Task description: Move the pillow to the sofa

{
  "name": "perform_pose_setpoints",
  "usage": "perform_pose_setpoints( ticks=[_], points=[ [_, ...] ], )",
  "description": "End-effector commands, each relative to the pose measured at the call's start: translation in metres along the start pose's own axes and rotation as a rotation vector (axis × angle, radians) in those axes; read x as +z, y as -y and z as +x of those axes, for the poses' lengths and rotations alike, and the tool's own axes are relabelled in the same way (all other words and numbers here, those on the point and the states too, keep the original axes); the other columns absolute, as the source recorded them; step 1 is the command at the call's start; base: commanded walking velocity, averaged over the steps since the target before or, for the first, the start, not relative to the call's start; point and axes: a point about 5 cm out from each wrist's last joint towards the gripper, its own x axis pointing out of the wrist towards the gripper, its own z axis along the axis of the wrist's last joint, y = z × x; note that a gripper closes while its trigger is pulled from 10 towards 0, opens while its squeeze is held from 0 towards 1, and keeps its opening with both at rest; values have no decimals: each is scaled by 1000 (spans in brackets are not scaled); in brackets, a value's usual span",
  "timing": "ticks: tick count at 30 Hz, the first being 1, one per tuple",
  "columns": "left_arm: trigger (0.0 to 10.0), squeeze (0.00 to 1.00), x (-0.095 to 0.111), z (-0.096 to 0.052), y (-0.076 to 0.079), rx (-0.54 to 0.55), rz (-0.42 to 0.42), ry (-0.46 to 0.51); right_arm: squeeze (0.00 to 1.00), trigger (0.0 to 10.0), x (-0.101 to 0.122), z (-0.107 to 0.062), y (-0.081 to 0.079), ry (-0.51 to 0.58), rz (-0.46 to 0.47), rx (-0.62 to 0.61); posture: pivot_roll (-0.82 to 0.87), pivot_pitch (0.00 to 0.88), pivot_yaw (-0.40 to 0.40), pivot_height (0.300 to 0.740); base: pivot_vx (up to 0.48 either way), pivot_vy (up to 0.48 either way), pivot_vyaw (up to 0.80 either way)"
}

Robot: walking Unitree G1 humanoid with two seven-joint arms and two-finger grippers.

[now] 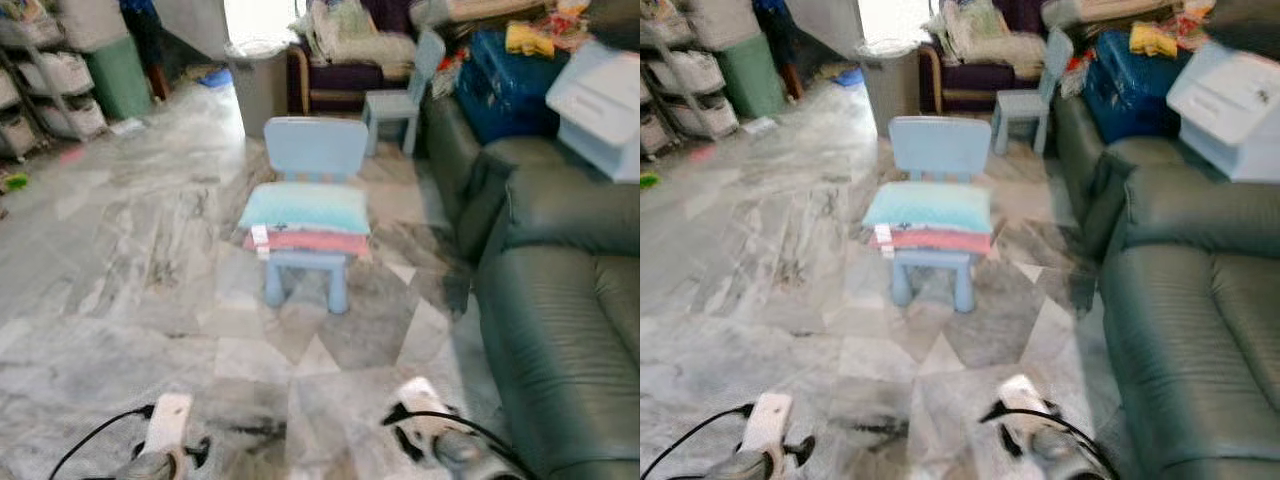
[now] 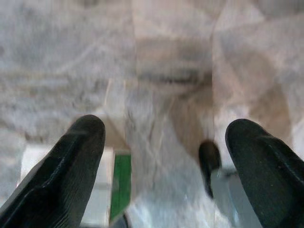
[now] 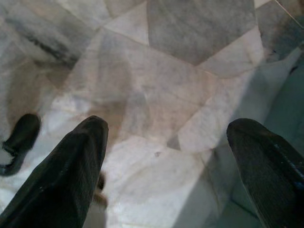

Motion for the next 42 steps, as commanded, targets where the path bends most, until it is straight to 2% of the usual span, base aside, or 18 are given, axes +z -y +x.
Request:
perform_pose_setpoints(
  ticks=[1, 30, 42],
  points=[
    [10000, 0, 1, 1, 6, -15, -9, 3, 0, 10000, -9, -2, 9, -27, -4, -16, -34, 0, 27, 740, 356, 319, 0],
    [10000, 0, 1, 1, 5, -17, 21, 1, 0, 10000, -4, -2, 11, -7, -13, -17, -35, 0, 33, 740, 324, 350, 0],
    [10000, 0, 1, 1, 5, -19, 35, 0, 0, 10000, -4, -2, 11, 1, -36, -12, -32, 0, 28, 740, 417, 106, 0]
  ],
)
